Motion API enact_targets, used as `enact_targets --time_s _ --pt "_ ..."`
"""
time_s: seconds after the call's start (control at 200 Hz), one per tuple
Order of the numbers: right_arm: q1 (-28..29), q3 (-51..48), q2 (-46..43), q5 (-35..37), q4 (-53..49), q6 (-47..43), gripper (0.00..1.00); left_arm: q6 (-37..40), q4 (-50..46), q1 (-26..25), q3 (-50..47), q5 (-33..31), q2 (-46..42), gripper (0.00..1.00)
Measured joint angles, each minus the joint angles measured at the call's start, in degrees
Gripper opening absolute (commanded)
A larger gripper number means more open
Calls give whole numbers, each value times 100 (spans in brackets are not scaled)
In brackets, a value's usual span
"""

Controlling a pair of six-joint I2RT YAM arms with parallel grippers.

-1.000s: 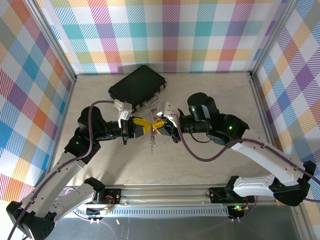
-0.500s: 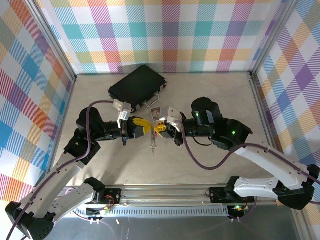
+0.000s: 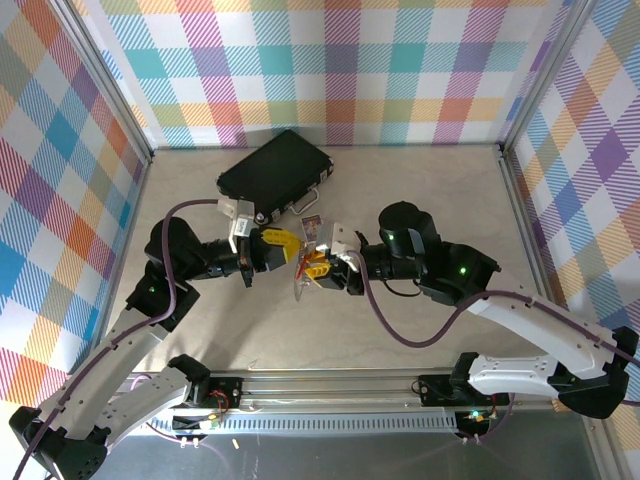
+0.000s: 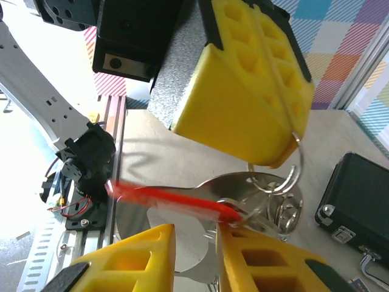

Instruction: Put the keys on the keyring

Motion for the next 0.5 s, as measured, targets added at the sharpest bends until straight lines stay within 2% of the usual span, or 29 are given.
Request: enact_targets --time_s 0.18,0.34,0.495 --pt "4 -234 -439 232 85 332 25 -160 328 -2 -70 -4 -26 0" --pt "2 -334 -901 494 164 706 26 -505 999 -2 -223 83 -20 0" --pt "-116 -278 -999 448 302 1001 25 -1005 1803 -35 -396 297 11 0"
